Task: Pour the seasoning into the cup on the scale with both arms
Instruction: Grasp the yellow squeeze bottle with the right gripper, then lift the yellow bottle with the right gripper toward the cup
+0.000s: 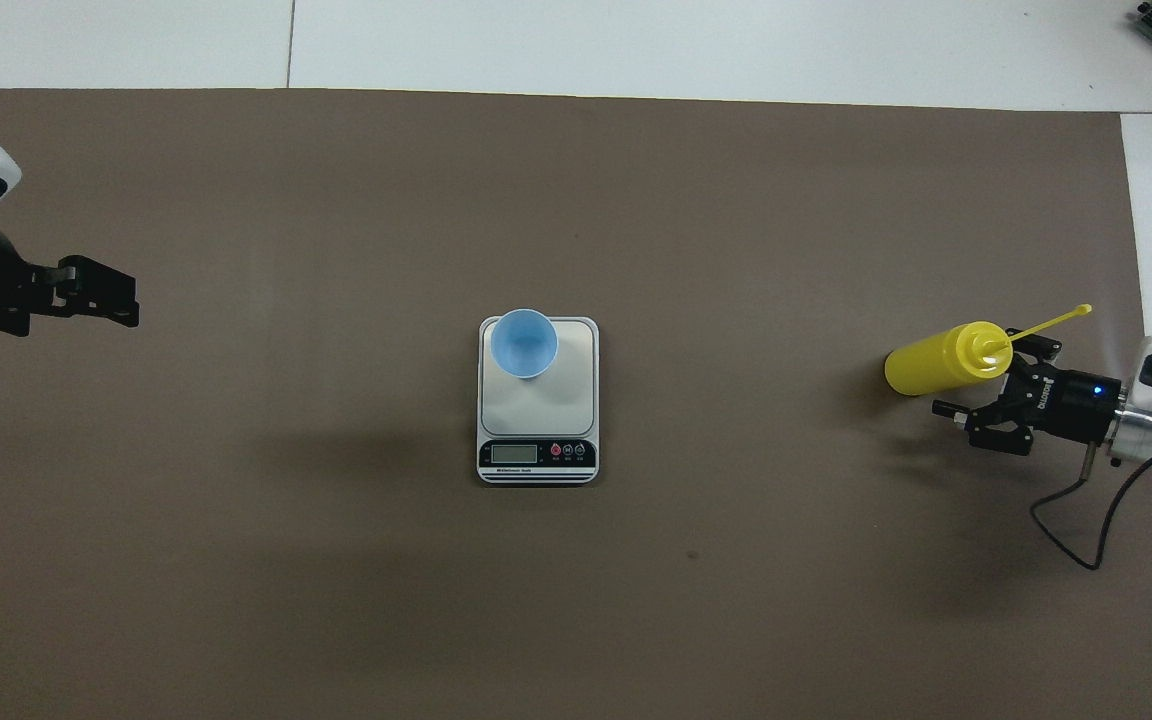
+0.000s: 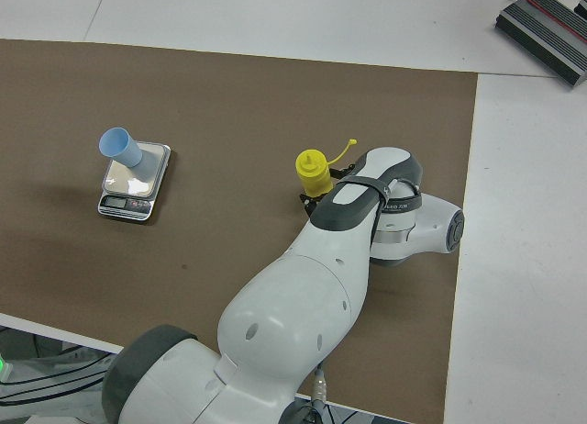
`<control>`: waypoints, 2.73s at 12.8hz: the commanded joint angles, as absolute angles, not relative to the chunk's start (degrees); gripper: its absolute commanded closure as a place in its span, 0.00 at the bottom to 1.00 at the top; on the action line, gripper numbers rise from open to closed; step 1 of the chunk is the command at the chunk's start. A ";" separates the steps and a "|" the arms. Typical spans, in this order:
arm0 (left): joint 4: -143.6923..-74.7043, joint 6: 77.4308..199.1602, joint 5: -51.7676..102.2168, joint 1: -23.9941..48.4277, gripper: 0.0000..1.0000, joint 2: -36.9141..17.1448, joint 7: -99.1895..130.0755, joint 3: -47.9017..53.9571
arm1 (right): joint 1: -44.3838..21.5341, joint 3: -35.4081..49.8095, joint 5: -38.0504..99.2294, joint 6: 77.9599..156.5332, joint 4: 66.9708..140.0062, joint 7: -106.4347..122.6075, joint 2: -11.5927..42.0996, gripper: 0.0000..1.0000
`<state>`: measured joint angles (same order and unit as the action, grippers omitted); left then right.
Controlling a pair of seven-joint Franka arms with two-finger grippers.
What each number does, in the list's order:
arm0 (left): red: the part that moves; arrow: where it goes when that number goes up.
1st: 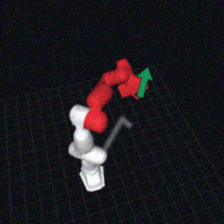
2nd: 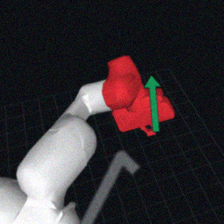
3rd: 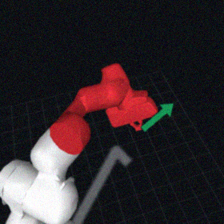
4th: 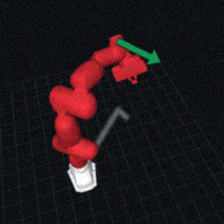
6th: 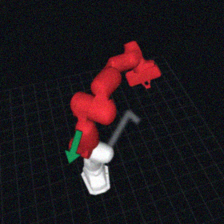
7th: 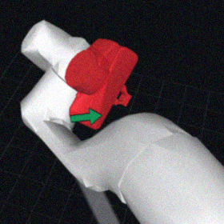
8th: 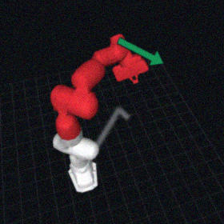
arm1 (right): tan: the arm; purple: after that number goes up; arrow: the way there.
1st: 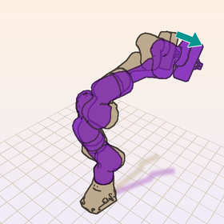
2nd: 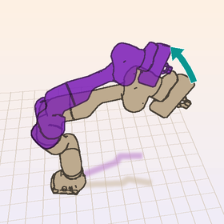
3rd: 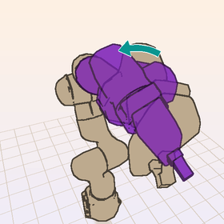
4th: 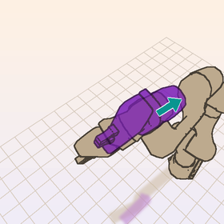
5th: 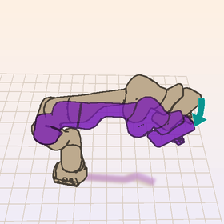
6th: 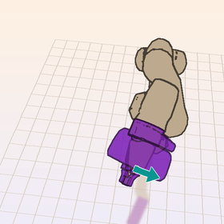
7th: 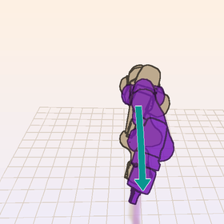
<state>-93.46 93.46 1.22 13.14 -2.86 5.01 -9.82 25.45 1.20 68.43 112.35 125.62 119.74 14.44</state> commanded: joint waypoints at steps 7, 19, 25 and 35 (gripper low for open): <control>-97.65 95.10 0.35 13.27 0.00 0.26 5.27 -9.93 | 25.31 1.49 71.46 111.71 123.93 120.32 15.29 0.15; -97.38 94.75 0.35 12.66 0.00 0.35 5.89 -10.46 | 20.84 2.29 66.98 113.28 119.27 111.63 13.02 0.46; -97.30 94.75 0.35 12.57 0.00 0.35 5.89 -10.46 | 9.78 2.20 54.25 120.14 115.14 100.66 9.32 0.46; -97.38 94.75 0.35 12.57 0.00 0.35 5.89 -10.46 | -9.21 2.46 22.46 128.32 107.41 73.50 10.11 0.46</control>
<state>-95.59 93.70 1.22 12.80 -1.14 5.22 -10.69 -7.40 2.32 28.11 128.19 109.58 77.96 9.60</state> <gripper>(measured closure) 0.000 0.463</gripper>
